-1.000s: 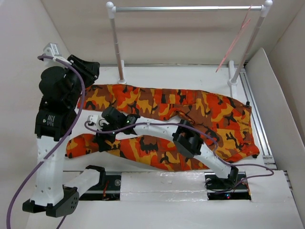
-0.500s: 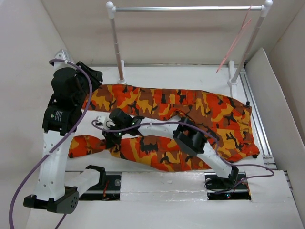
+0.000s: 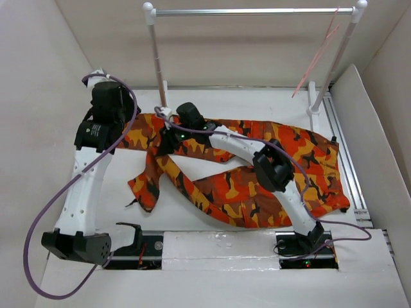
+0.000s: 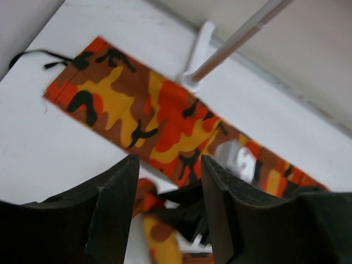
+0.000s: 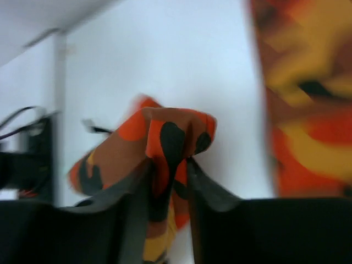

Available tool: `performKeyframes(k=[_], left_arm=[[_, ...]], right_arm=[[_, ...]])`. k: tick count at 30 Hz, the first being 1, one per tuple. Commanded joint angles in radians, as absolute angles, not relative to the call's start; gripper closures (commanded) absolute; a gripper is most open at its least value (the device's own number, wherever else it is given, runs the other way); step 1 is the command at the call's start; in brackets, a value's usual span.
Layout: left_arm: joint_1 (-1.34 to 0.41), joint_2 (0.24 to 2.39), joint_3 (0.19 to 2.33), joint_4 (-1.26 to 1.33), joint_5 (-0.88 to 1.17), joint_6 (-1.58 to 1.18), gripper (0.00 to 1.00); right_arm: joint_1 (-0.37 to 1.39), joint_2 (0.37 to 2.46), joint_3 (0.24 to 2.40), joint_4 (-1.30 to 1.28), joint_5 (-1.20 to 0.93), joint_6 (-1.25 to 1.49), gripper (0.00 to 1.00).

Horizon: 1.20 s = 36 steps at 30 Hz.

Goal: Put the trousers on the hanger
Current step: Flatten out the trousers at the center of the board.

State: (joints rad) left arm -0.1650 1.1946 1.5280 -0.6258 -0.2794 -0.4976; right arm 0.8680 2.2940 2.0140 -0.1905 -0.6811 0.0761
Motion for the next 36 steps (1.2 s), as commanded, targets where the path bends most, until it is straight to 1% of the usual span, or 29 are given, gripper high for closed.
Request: performKeyframes(k=[1, 2, 5, 8, 9, 10, 11, 12, 13, 14, 16, 17, 18, 20, 21, 22, 23, 24, 26, 28, 29, 33, 36], left_arm=[[-0.152, 1.195, 1.464, -0.63, -0.325, -0.482, 0.54], [-0.152, 1.192, 1.451, -0.63, -0.321, -0.488, 0.53], [-0.152, 1.172, 1.393, -0.647, -0.292, -0.52, 0.52], [-0.152, 1.105, 1.292, -0.699, -0.258, -0.557, 0.52], [-0.152, 1.079, 1.228, -0.707, -0.259, -0.563, 0.52], [-0.152, 1.051, 1.2, -0.712, -0.265, -0.569, 0.52], [-0.152, 1.013, 1.186, -0.715, -0.273, -0.578, 0.52], [-0.152, 0.997, 1.189, -0.724, -0.287, -0.583, 0.52], [-0.152, 0.993, 1.209, -0.727, -0.291, -0.586, 0.53], [-0.152, 0.985, 1.236, -0.732, -0.294, -0.589, 0.53], [-0.152, 0.995, 1.357, -0.736, -0.299, -0.594, 0.55], [-0.152, 1.009, 1.403, -0.735, -0.295, -0.592, 0.57], [-0.152, 1.02, 1.504, -0.735, -0.288, -0.591, 0.58], [-0.152, 1.052, 1.601, -0.736, -0.278, -0.595, 0.59], [-0.152, 1.063, 1.676, -0.732, -0.261, -0.597, 0.59], [-0.152, 1.069, 1.705, -0.729, -0.247, -0.6, 0.59], [-0.152, 1.08, 1.724, -0.723, -0.232, -0.603, 0.6], [-0.152, 1.08, 1.736, -0.703, -0.191, -0.606, 0.6], [-0.161, 1.083, 1.729, -0.692, -0.164, -0.611, 0.6], [-0.161, 1.074, 1.684, -0.673, -0.143, -0.614, 0.61], [-0.161, 1.057, 1.666, -0.666, -0.134, -0.62, 0.61], [-0.172, 1.023, 1.573, -0.624, -0.075, -0.634, 0.63], [-0.193, 1.023, 1.566, -0.627, -0.071, -0.635, 0.64]], right_arm=[[0.796, 2.353, 2.051, -0.175, -0.594, 0.178, 0.61], [0.778, 2.344, 2.055, -0.169, -0.571, 0.192, 0.47], [0.749, 2.327, 2.164, -0.294, -0.493, 0.158, 0.36], [0.739, 2.245, 2.18, -0.408, -0.457, 0.057, 0.34], [0.765, 2.211, 2.157, -0.426, -0.462, 0.029, 0.34], [0.784, 2.171, 2.064, -0.429, -0.463, 0.012, 0.34], [0.808, 2.084, 2.004, -0.423, -0.457, -0.065, 0.39], [0.866, 2.045, 1.946, -0.42, -0.446, -0.087, 0.41], [0.897, 2.013, 1.893, -0.416, -0.43, -0.106, 0.46], [0.928, 1.982, 1.79, -0.402, -0.41, -0.121, 0.77], [1.01, 1.936, 1.691, -0.314, -0.411, -0.12, 1.0], [1.034, 1.936, 1.631, -0.286, -0.431, -0.111, 1.0], [1.055, 1.962, 1.625, -0.266, -0.449, -0.109, 1.0], [1.129, 2.003, 1.644, -0.287, -0.445, -0.139, 1.0], [1.156, 2.037, 1.672, -0.301, -0.425, -0.152, 0.92], [1.182, 2.052, 1.684, -0.311, -0.405, -0.164, 0.79], [1.222, 2.068, 1.696, -0.313, -0.372, -0.172, 0.52], [1.236, 2.086, 1.721, -0.311, -0.359, -0.175, 0.45], [1.246, 2.15, 1.762, -0.334, -0.312, -0.173, 0.37], [1.246, 2.196, 1.825, -0.376, -0.266, -0.167, 0.36], [1.246, 2.224, 1.835, -0.371, -0.209, -0.147, 0.35], [1.246, 2.267, 1.865, -0.342, -0.095, -0.112, 0.35], [1.246, 2.319, 1.891, -0.344, -0.031, -0.1, 0.37]])
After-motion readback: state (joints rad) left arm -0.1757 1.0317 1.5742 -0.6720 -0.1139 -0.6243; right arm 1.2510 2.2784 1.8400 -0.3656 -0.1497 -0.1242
